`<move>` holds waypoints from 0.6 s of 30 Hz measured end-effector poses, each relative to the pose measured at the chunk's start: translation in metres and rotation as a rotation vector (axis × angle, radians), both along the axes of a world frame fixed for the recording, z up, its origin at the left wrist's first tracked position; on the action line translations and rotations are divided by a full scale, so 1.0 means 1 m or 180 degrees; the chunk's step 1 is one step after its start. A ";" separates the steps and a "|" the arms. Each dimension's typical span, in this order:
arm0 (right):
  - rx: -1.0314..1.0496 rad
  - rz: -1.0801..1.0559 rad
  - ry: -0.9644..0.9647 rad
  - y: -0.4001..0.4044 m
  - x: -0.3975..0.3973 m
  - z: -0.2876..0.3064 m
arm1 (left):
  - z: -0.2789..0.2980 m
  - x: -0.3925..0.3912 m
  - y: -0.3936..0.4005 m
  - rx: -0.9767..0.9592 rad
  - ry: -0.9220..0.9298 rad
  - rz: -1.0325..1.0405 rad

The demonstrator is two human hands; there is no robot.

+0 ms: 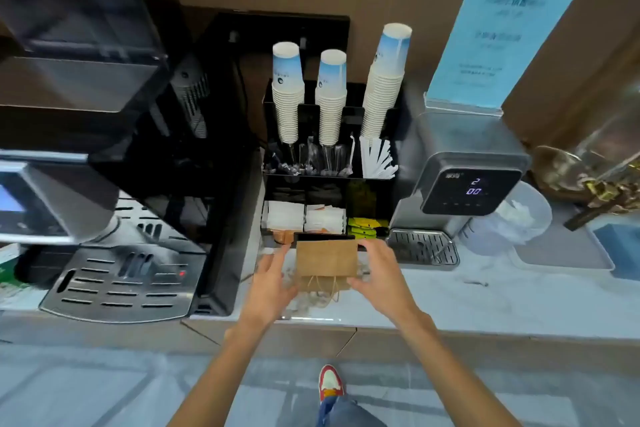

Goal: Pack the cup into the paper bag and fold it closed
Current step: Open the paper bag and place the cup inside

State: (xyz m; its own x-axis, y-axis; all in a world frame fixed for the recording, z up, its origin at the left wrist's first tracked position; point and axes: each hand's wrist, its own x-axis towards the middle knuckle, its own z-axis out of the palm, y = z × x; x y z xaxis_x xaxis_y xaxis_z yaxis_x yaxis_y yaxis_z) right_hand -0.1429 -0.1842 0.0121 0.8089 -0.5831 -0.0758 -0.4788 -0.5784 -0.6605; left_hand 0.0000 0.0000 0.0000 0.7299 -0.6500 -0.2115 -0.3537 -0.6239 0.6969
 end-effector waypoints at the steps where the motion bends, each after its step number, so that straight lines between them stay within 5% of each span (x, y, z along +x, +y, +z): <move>1: -0.0267 0.0180 0.0165 -0.005 0.006 -0.005 | -0.004 0.002 -0.005 0.0045 0.0041 -0.0022; 5: -0.1197 0.0683 0.0561 -0.009 0.023 -0.022 | -0.006 0.005 -0.019 -0.0002 0.0260 -0.0038; 9: -0.1363 0.0913 0.0425 -0.016 0.029 -0.027 | -0.008 0.012 -0.025 -0.0102 0.0192 -0.0058; 13: 0.0176 0.1198 0.0570 -0.031 0.034 -0.014 | -0.004 0.022 -0.022 -0.0113 0.0552 -0.0001; 18: 0.1134 0.0734 0.0425 -0.035 0.042 0.007 | 0.001 0.034 -0.007 -0.0442 0.1392 0.0082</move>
